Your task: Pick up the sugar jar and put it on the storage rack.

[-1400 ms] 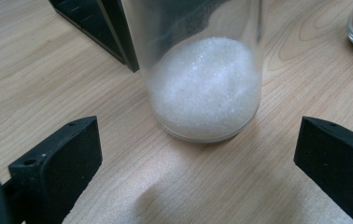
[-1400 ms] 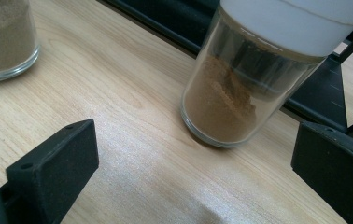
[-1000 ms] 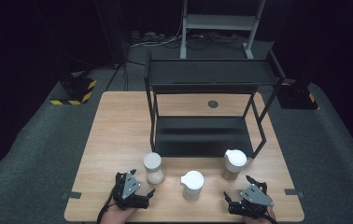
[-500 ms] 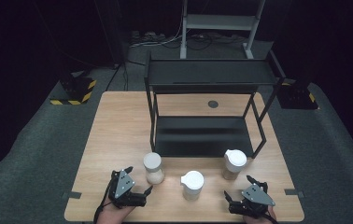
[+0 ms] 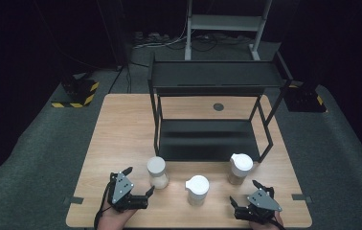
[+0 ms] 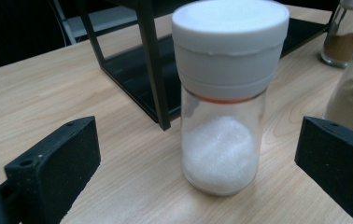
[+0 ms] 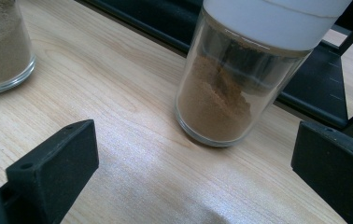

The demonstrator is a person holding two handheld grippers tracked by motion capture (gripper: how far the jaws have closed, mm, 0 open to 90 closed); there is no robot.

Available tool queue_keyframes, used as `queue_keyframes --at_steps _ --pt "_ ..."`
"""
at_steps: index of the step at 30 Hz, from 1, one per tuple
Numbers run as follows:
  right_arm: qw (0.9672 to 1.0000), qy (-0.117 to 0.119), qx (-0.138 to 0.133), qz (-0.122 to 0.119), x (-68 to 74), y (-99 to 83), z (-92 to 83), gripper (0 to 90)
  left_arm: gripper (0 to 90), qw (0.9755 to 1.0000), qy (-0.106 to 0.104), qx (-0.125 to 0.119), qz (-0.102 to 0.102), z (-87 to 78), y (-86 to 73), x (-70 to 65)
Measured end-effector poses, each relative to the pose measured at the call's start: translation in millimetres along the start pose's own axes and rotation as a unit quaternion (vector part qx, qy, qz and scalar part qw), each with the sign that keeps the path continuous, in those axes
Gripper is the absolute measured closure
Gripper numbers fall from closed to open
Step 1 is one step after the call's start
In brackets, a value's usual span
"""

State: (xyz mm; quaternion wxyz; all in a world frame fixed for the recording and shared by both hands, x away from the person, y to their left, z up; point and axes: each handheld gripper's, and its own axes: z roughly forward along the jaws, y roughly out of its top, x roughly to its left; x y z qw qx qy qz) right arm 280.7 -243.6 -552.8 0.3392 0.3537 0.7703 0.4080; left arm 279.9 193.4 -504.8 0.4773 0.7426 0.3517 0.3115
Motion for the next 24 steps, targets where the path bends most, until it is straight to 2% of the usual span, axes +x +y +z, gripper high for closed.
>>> queue_keyframes --at_steps 6,12,24 --pt "1.0 0.002 0.0 -0.001 -0.1 0.0 0.0 0.0 0.2 0.9999 -0.001 -0.012 -0.009 -3.5 8.7 -2.0" --pt "1.0 0.003 0.0 -0.001 0.0 0.0 -0.1 0.0 0.2 0.9999 -0.002 -0.016 0.004 -3.1 16.5 -6.9" --pt "1.0 0.002 -0.001 -0.007 0.9 0.0 0.2 0.0 0.2 0.9995 -0.005 -0.03 0.001 7.0 28.0 -10.8"
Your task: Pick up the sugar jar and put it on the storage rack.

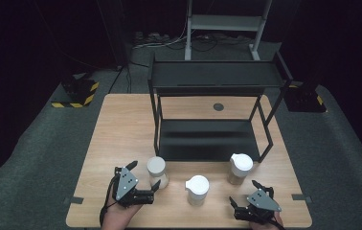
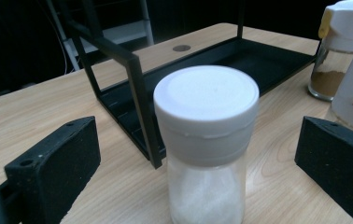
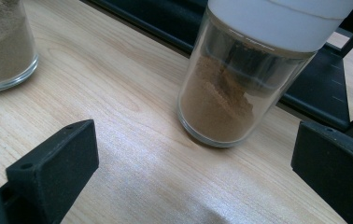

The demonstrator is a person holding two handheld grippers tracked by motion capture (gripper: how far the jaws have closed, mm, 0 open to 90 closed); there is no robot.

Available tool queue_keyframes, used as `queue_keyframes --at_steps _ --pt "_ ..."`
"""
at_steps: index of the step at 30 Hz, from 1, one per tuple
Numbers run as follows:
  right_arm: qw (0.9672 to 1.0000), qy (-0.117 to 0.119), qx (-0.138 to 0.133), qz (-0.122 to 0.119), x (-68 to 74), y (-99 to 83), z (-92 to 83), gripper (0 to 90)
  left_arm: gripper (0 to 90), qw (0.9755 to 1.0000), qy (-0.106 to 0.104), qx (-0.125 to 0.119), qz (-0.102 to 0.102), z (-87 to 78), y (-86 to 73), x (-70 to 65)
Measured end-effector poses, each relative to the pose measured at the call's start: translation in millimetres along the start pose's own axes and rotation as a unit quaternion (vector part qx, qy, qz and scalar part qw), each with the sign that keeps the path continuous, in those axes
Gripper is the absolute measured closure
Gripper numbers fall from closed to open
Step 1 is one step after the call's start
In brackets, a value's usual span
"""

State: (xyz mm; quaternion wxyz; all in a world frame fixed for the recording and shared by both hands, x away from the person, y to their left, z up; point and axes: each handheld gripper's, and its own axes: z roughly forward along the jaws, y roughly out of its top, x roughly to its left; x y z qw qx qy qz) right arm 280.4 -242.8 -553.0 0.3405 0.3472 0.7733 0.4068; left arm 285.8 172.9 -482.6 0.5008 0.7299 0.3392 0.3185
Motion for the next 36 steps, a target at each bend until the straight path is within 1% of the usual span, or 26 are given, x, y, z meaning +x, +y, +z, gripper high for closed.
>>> queue_keyframes --at_steps 4,12,15,19,23,28,30,31,33,36 --pt "1.0 0.001 0.0 0.001 -0.1 0.0 -0.1 0.0 0.2 1.0 0.0 -0.004 0.001 2.5 1.2 -0.8" --pt "1.0 0.001 0.0 0.0 0.0 0.0 0.0 0.0 0.2 1.0 -0.005 -0.004 0.003 7.9 3.4 -2.4" --pt "1.0 0.001 0.0 0.0 0.0 0.0 -0.1 0.0 0.2 0.9999 -0.009 -0.006 -0.003 11.1 3.7 -3.4" --pt "1.0 0.001 0.0 0.0 -0.1 0.0 -0.1 0.0 0.2 0.9999 -0.011 -0.002 -0.001 18.1 3.8 -4.8" --pt "1.0 0.002 0.0 0.001 -0.3 0.0 -0.2 0.0 0.2 0.9999 -0.011 -0.001 0.002 21.1 3.5 -5.5" --pt "1.0 0.002 -0.001 0.001 -0.2 -0.1 -0.1 0.0 0.8 0.9999 -0.013 0.003 -0.004 27.3 1.5 -6.3" --pt "1.0 0.002 -0.001 0.001 -0.2 -0.1 -0.2 0.0 3.0 0.9999 -0.014 0.003 -0.004 28.3 0.5 -6.1" --pt "1.0 0.002 -0.001 0.002 -0.4 -0.1 -0.3 0.0 4.2 0.9998 -0.017 0.003 -0.011 29.3 -1.3 -5.4" --pt "1.0 0.002 -0.001 0.002 -0.4 -0.1 -0.3 0.0 6.7 0.9996 -0.022 0.005 -0.015 30.4 -3.3 -4.8" --pt "1.0 0.002 -0.001 0.001 -0.2 -0.1 -0.2 0.0 11.3 0.9995 -0.023 0.008 -0.018 30.9 -5.2 -4.6"
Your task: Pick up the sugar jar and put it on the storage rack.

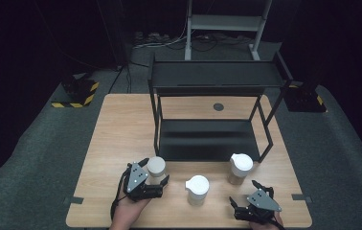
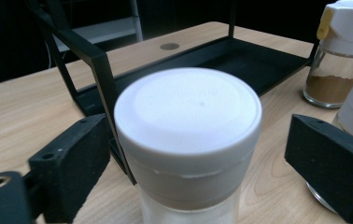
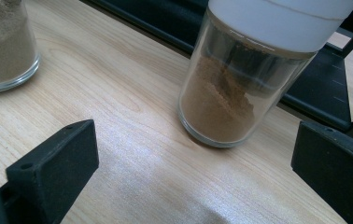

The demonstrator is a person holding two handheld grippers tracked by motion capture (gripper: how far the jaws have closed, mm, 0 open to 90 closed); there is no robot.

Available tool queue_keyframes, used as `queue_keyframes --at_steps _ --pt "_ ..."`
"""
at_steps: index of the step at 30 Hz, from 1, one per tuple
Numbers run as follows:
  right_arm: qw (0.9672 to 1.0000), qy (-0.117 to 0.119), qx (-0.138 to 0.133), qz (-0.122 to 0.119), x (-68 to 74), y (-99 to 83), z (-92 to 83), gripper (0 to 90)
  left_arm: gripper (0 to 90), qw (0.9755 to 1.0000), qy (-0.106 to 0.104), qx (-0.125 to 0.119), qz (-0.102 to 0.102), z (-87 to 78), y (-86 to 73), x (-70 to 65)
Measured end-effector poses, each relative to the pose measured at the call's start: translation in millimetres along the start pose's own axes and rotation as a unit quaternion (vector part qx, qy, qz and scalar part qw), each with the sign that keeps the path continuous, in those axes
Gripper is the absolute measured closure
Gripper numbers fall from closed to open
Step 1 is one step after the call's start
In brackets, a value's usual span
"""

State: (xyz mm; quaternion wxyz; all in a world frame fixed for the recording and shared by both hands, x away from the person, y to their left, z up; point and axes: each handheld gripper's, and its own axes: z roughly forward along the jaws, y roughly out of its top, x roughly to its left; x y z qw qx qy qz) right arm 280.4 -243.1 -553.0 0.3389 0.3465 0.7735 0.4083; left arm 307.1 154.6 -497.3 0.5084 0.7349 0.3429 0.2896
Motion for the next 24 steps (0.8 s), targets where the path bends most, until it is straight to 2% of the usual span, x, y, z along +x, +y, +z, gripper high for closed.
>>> queue_keyframes --at_steps 11,16,24 --pt "1.0 0.001 0.0 0.001 -0.2 0.0 -0.1 0.0 24.8 0.9999 -0.006 0.002 -0.01 1.3 -6.5 3.1" --pt "1.0 0.001 0.0 -0.001 0.2 0.0 0.0 0.0 33.3 0.9999 0.001 0.001 -0.011 0.7 -8.9 4.1" --pt "1.0 0.001 0.0 0.0 0.0 0.0 0.0 0.0 34.3 1.0 0.001 -0.002 -0.008 -0.2 -10.2 4.3"
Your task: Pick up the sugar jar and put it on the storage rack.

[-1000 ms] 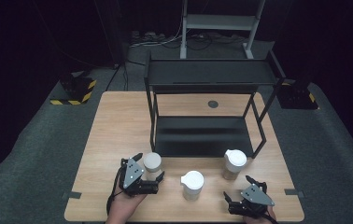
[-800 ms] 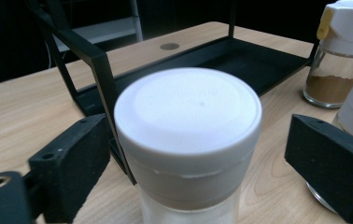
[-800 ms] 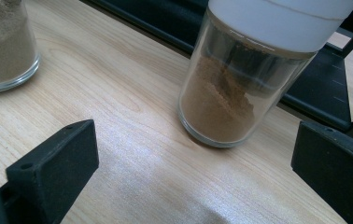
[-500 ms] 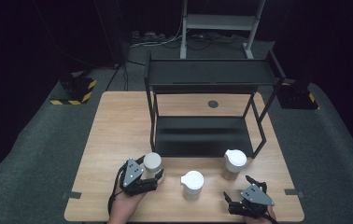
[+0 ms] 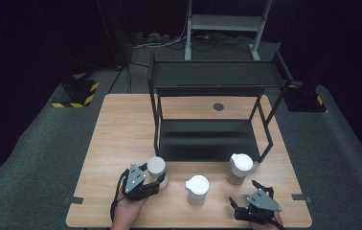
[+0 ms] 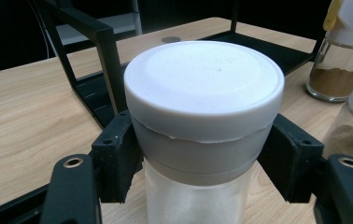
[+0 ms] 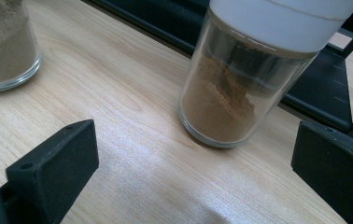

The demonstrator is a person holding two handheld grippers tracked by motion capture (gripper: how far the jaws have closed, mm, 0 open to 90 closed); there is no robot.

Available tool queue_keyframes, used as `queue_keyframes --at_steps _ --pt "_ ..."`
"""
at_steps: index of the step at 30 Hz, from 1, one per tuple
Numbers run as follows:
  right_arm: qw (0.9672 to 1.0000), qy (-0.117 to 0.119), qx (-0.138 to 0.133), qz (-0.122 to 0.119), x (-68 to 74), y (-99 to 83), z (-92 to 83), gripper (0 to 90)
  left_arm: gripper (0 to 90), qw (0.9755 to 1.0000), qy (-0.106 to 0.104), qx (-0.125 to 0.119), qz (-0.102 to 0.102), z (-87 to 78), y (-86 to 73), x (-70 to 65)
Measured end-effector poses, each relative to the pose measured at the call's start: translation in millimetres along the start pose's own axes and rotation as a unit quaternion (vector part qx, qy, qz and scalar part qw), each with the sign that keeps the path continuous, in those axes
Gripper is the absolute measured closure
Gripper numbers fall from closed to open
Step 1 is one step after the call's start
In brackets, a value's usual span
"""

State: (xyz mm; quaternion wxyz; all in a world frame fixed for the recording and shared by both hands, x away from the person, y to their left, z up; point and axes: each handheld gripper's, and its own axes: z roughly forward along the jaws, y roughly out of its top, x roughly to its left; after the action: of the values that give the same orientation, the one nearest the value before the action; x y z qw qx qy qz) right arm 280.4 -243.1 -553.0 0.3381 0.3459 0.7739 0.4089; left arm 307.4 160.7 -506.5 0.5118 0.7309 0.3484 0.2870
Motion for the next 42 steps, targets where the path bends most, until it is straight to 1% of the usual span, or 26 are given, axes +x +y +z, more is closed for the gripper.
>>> queue_keyframes --at_steps 3,9,12,17,21,26,33,36,37,42 --pt "1.0 0.0 0.0 0.001 -0.4 0.0 -0.1 0.0 34.3 1.0 -0.002 -0.004 0.002 -0.8 -1.1 -0.7" --pt "1.0 0.001 0.0 0.0 -0.1 0.0 -0.1 0.0 34.3 1.0 0.0 0.002 -0.005 -2.4 0.6 -0.8" --pt "1.0 0.001 -0.001 0.001 -0.4 -0.1 -0.3 0.0 34.4 1.0 0.0 0.007 -0.006 -3.5 1.6 -0.8" --pt "1.0 0.002 0.0 0.004 -0.8 -0.1 -0.2 0.0 34.4 1.0 0.0 0.007 -0.004 -5.3 5.4 -1.8" --pt "1.0 0.003 -0.002 0.006 -1.2 -0.2 -0.5 0.0 34.4 1.0 0.001 0.004 0.002 -9.0 13.3 -5.8" --pt "0.9999 0.004 -0.003 0.009 -2.1 -0.4 -0.7 0.0 34.4 1.0 0.001 0.003 0.002 -7.7 19.1 -9.3" --pt "0.9999 0.003 -0.003 0.012 -2.5 -0.4 -0.7 0.0 34.4 1.0 -0.001 0.004 0.008 -1.7 33.6 -14.2" --pt "0.9999 0.004 -0.003 0.012 -2.5 -0.4 -0.7 0.0 34.4 1.0 -0.001 0.002 0.006 -0.3 37.6 -14.9" --pt "0.9999 0.005 -0.003 0.012 -2.5 -0.4 -0.8 0.0 34.4 1.0 -0.001 0.0 0.007 1.2 41.7 -15.5" --pt "0.9999 0.005 -0.003 0.014 -3.0 -0.4 -0.7 0.0 34.4 1.0 -0.001 -0.003 0.007 6.2 51.0 -16.9"
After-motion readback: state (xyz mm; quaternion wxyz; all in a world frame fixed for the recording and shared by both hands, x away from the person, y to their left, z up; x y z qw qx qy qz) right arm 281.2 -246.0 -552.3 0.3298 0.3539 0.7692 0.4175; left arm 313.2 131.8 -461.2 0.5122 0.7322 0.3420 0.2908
